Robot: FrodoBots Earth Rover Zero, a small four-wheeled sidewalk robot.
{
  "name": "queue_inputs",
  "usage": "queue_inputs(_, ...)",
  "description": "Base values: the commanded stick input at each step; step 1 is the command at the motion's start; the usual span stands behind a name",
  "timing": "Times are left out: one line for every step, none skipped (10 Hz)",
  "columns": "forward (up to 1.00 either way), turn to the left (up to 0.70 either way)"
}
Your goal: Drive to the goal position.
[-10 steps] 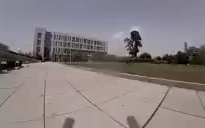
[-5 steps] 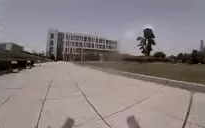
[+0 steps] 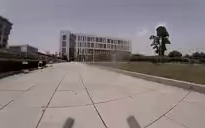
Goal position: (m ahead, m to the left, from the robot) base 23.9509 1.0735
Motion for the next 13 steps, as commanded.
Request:
queue_inputs(0.70, 0.00)
queue_inputs(0.70, 0.07)
queue_inputs(0.70, 0.35)
queue_inputs(0.70, 0.35)
queue_inputs(0.70, 0.35)
queue_inputs(0.70, 0.35)
queue_inputs(0.70, 0.35)
queue_inputs(0.70, 0.35)
queue_inputs(0.70, 0.00)
queue_inputs(0.70, 0.00)
queue_inputs(0.70, 0.00)
queue_inputs(0.70, 0.00)
queue_inputs(0.70, 0.00)
